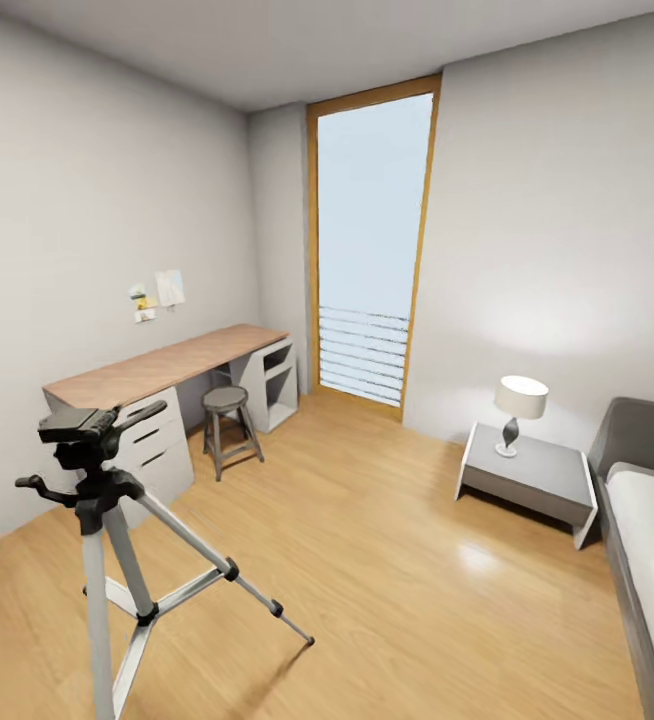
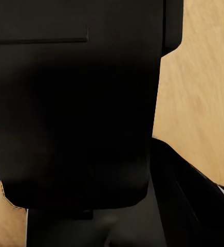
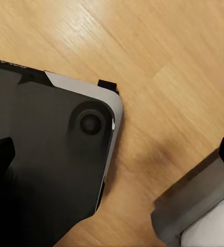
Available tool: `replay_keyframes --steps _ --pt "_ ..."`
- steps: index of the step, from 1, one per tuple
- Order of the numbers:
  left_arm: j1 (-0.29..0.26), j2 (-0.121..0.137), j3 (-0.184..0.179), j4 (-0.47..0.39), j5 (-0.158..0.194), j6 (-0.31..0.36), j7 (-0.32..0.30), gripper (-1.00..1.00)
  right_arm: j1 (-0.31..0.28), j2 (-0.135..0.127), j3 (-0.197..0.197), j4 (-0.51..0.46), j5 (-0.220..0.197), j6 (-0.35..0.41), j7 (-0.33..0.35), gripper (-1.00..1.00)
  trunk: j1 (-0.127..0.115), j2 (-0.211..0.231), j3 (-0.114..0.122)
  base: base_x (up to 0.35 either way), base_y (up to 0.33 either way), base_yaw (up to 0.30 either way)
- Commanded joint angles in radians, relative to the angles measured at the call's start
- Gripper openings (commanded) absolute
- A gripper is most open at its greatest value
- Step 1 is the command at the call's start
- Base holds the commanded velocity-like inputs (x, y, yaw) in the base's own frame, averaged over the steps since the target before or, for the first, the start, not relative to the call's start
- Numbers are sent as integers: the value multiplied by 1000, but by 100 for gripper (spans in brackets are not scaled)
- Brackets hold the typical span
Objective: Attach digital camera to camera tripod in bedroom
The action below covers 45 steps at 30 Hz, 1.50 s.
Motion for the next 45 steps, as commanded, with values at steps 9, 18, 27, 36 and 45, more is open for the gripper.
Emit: replay_keyframes --steps 9,18,27,36,45 --pt "0 0 -9 -1 6 -1 3 -100 -1 -1 -9 2 7 -2 2 100 1 -1 0 303 -79 2" --pt "0 0 -9 -1 6 -1 3 -100 -1 -1 -8 4 9 6 2 100 1 -1 0 304 -123 0" --pt "0 0 -9 -1 6 -1 3 -100 -1 0 -8 4 9 6 1 100 1 -1 0 304 -126 0" --pt "0 0 -9 -1 7 -1 4 -100 -1 -1 -9 4 9 5 0 100 1 -1 0 302 -145 115" --pt "0 1 -8 -1 8 -2 5 -100 -1 -1 -9 4 9 4 0 100 1 -1 0 231 -207 264"
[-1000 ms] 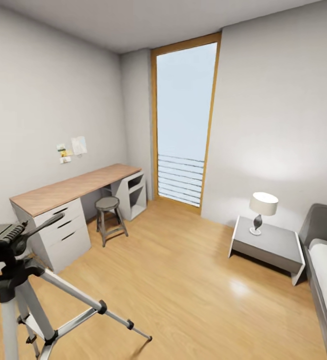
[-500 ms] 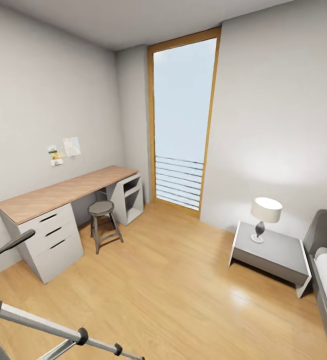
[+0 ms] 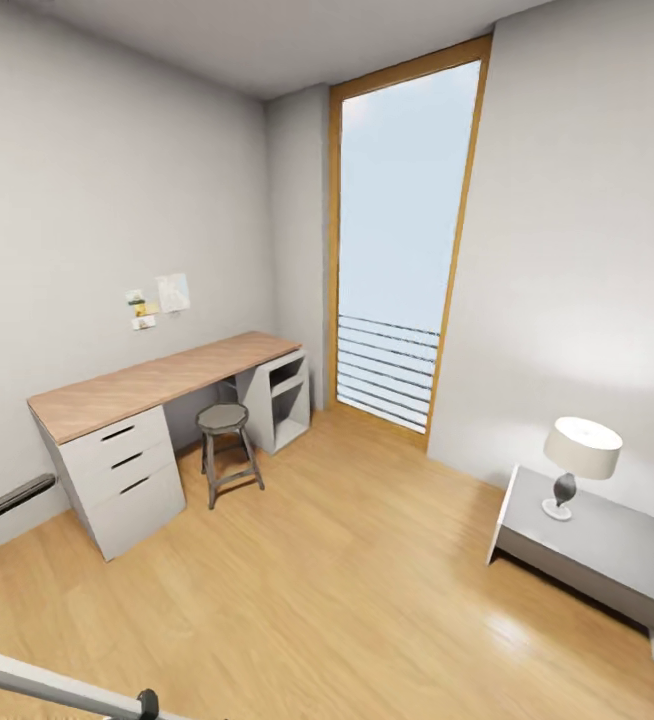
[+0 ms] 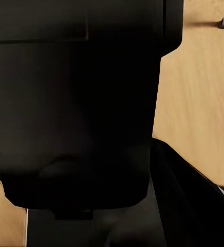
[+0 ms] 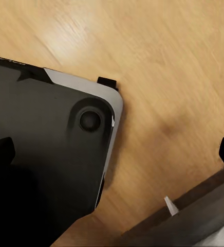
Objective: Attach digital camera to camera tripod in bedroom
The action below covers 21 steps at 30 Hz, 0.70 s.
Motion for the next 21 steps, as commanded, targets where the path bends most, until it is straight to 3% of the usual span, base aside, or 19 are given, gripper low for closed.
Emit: replay_keyframes --steps 1,21 --pt "0 0 -9 0 7 -1 4 -100 -1 -1 -8 3 7 -5 2 100 1 -1 0 132 -234 275" --pt "0 0 -9 1 7 -7 4 -100 -1 -12 -9 -5 11 -16 2 100 1 -1 0 13 -32 280"
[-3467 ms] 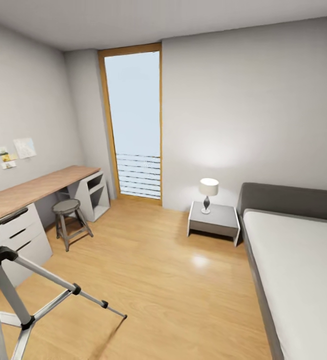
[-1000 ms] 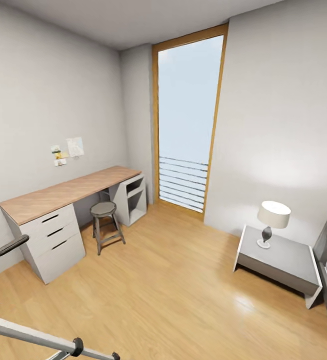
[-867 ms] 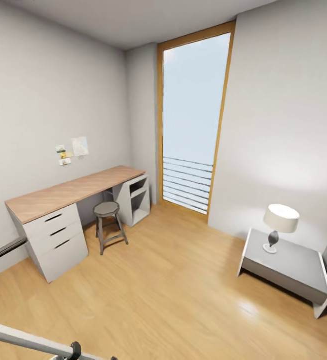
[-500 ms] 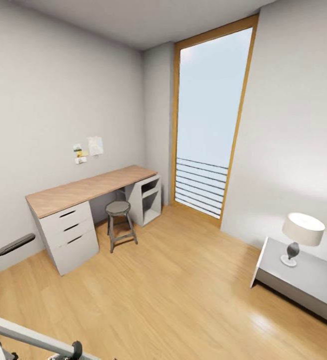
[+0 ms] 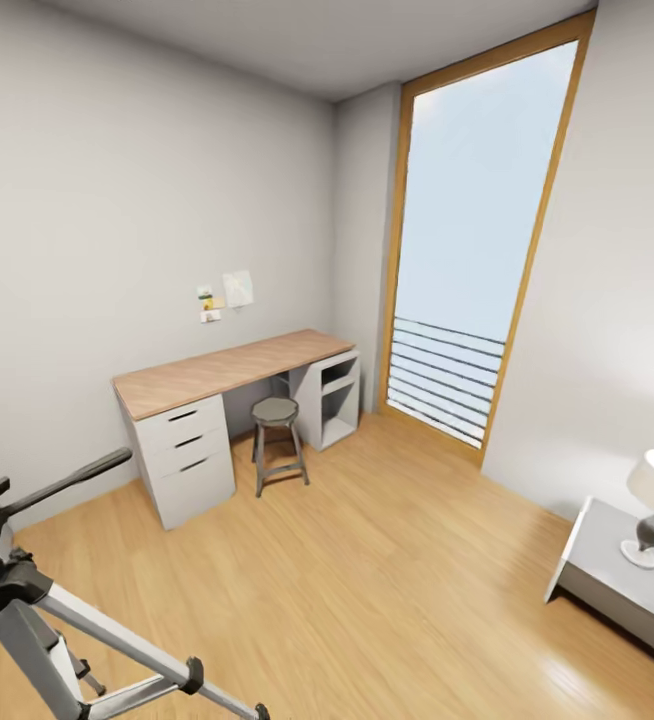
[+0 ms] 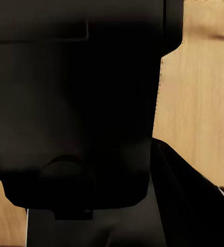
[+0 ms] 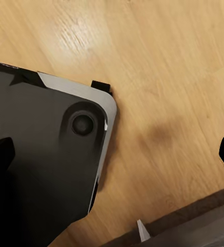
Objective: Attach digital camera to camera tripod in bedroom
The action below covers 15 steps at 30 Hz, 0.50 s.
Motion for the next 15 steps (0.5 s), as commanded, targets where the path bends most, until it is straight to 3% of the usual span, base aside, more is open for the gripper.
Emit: replay_keyframes --steps 1,15 --pt "0 0 -9 0 6 -1 3 -100 0 -1 -9 2 7 -5 2 100 0 -1 0 0 0 287" --pt "0 0 -9 0 7 -4 3 -100 0 -1 -10 1 7 -8 2 100 0 -1 0 0 0 291"
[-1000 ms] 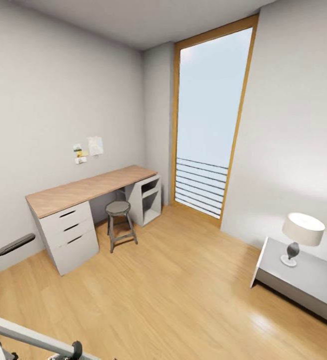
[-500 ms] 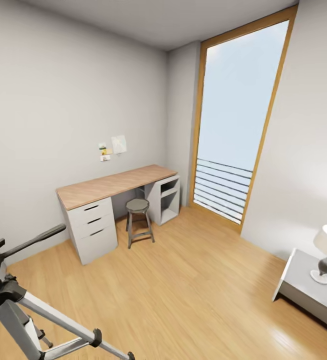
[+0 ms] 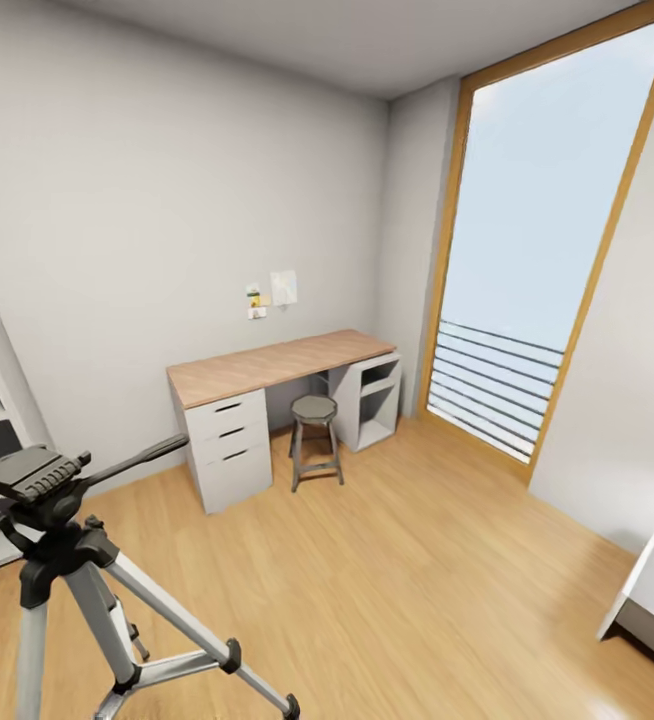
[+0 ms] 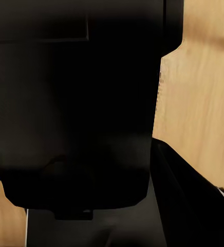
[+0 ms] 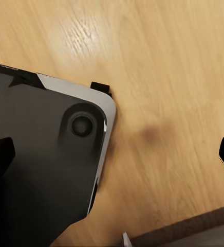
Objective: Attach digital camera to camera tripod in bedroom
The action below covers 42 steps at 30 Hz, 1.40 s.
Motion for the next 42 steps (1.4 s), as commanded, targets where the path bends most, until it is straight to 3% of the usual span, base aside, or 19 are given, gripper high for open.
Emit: replay_keyframes --steps 1,19,42 --pt "0 0 -9 0 6 -2 3 -100 0 -1 -8 2 7 -4 2 100 0 -1 0 0 0 298" --pt "0 0 -9 -1 5 3 3 -100 0 -2 -4 3 8 -4 3 100 0 -1 0 14 -204 300" --pt "0 4 -7 0 8 0 3 -100 0 -2 -4 5 9 -3 3 100 0 -1 0 107 -251 300"
